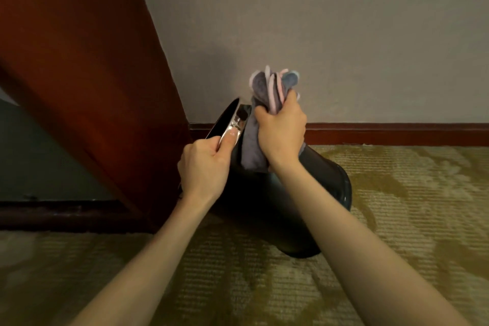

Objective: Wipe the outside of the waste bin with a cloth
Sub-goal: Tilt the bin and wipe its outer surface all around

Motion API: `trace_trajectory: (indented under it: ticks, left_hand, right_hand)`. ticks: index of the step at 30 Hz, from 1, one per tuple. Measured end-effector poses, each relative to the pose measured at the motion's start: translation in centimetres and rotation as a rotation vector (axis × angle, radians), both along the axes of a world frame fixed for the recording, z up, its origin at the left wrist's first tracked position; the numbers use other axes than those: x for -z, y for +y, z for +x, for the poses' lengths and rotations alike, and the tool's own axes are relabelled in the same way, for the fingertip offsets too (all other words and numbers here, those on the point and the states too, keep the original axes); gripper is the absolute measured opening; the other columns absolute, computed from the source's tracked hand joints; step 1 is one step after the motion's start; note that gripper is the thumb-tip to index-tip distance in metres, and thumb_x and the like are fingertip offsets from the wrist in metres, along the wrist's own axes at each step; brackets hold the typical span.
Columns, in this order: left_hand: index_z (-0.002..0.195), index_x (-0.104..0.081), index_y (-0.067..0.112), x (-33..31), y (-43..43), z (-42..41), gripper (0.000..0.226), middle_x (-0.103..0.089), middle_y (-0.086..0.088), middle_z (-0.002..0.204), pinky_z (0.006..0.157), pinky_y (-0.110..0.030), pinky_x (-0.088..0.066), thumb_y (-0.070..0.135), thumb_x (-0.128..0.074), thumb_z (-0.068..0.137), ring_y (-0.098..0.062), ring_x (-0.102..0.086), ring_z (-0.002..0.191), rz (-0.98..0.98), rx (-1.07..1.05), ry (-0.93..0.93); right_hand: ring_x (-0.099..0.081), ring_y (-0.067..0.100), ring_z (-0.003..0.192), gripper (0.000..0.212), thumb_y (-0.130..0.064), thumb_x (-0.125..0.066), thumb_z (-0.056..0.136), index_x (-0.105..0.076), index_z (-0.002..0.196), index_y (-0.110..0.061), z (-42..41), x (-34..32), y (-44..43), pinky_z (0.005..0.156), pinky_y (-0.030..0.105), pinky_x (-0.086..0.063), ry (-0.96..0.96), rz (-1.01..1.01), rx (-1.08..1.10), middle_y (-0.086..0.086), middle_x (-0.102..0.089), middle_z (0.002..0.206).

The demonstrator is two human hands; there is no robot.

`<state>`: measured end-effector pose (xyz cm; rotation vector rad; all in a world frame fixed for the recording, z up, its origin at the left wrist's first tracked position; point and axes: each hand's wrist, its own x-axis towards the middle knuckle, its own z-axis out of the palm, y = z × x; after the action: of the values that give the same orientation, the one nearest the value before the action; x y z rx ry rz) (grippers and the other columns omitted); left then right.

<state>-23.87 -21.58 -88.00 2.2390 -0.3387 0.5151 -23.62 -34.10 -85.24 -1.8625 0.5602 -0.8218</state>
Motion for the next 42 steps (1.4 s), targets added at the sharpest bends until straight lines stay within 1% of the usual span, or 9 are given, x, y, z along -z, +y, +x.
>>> trace_trajectory:
  ticks: [2, 4, 7, 12, 19, 25, 30, 38, 42]
  left_hand:
    - [0.04, -0.029, 0.019, 0.2, 0.2, -0.2, 0.06, -0.035, 0.002, 0.034, 0.045, -0.026, -0.017, 0.047, -0.05, 0.089, -0.012, -0.034, 0.034, -0.009, 0.013, -0.003]
    - [0.04, -0.03, 0.02, 0.5, 0.5, -0.4, 0.06, -0.043, 0.007, 0.037, 0.045, -0.025, -0.018, 0.049, -0.048, 0.089, -0.012, -0.038, 0.036, -0.034, 0.033, 0.002]
    - [0.041, -0.034, 0.017, 0.8, 1.1, -0.8, 0.059, -0.032, 0.005, 0.034, 0.044, -0.027, -0.024, 0.05, -0.046, 0.088, -0.01, -0.031, 0.034, -0.064, 0.049, 0.009]
    - [0.045, -0.04, 0.01, 1.1, 1.6, -1.4, 0.06, -0.036, 0.004, 0.037, 0.041, -0.034, -0.028, 0.05, -0.045, 0.089, -0.018, -0.036, 0.035, -0.071, 0.089, -0.007]
    - [0.044, -0.04, 0.01, 1.3, 0.8, -0.6, 0.066, -0.032, 0.005, 0.035, 0.042, -0.029, -0.025, 0.059, -0.042, 0.087, -0.017, -0.036, 0.033, -0.061, 0.078, -0.04]
    - [0.044, -0.044, 0.009, 0.8, 0.2, 0.4, 0.068, -0.035, 0.003, 0.035, 0.043, -0.031, -0.028, 0.062, -0.042, 0.085, -0.021, -0.039, 0.036, -0.035, 0.067, -0.026]
    - [0.045, -0.047, 0.005, -0.1, -0.4, 0.4, 0.069, -0.038, -0.004, 0.037, 0.043, -0.041, -0.034, 0.059, -0.043, 0.087, -0.025, -0.041, 0.038, -0.004, 0.12, -0.009]
    - [0.044, -0.036, 0.013, -1.0, -2.9, -0.6, 0.063, -0.039, 0.003, 0.041, 0.048, -0.031, -0.024, 0.057, -0.04, 0.089, -0.018, -0.044, 0.044, 0.074, 0.049, -0.02]
    - [0.046, -0.042, 0.013, -1.5, -4.4, -0.3, 0.06, -0.045, 0.004, 0.046, 0.049, -0.03, -0.023, 0.053, -0.041, 0.09, -0.013, -0.042, 0.046, 0.111, 0.006, -0.047]
  right_hand:
    - [-0.06, 0.032, 0.093, 0.035, -0.024, -0.064, 0.078, -0.053, 0.109, -0.011, 1.1, -0.1, -1.0, 0.071, 0.031, -0.041, 0.038, 0.03, -0.029, 0.012, -0.062, 0.103]
    - [-0.06, 0.032, 0.095, 0.039, -0.025, -0.064, 0.079, -0.054, 0.115, -0.011, 2.3, 0.0, -1.8, 0.073, 0.032, -0.043, 0.093, 0.065, -0.067, 0.013, -0.061, 0.107]
    - [-0.058, 0.036, 0.101, 0.042, -0.025, -0.065, 0.079, -0.056, 0.116, -0.009, 3.9, 0.5, -3.2, 0.079, 0.035, -0.045, 0.191, 0.102, -0.095, 0.018, -0.062, 0.112]
    - [-0.06, 0.035, 0.102, 0.039, -0.023, -0.066, 0.079, -0.061, 0.114, -0.006, 4.7, 1.6, -5.9, 0.071, 0.027, -0.039, 0.285, 0.128, -0.161, 0.021, -0.064, 0.11]
    - [-0.06, 0.039, 0.101, 0.037, -0.018, -0.068, 0.078, -0.061, 0.11, -0.003, 0.0, 5.1, -10.4, 0.075, 0.032, -0.042, 0.337, 0.088, 0.021, 0.025, -0.064, 0.107]
    - [-0.06, 0.038, 0.096, 0.03, -0.013, -0.065, 0.079, -0.061, 0.106, -0.001, -5.2, 8.3, -13.5, 0.071, 0.027, -0.035, 0.403, 0.132, 0.143, 0.023, -0.063, 0.102]
    - [-0.058, 0.035, 0.097, 0.027, -0.016, -0.063, 0.08, -0.059, 0.104, -0.005, -6.8, 9.0, -12.8, 0.072, 0.026, -0.034, 0.329, 0.192, 0.261, 0.019, -0.063, 0.103]
    - [-0.059, 0.035, 0.093, 0.022, -0.021, -0.061, 0.078, -0.046, 0.093, -0.017, -6.8, 6.1, -7.0, 0.075, 0.033, -0.039, 0.119, 0.164, 0.346, 0.005, -0.057, 0.092]
    - [-0.057, 0.032, 0.097, 0.027, -0.017, -0.059, 0.076, -0.048, 0.102, -0.014, -5.8, 4.1, -4.4, 0.083, 0.048, -0.046, 0.026, 0.024, 0.264, 0.009, -0.06, 0.104]
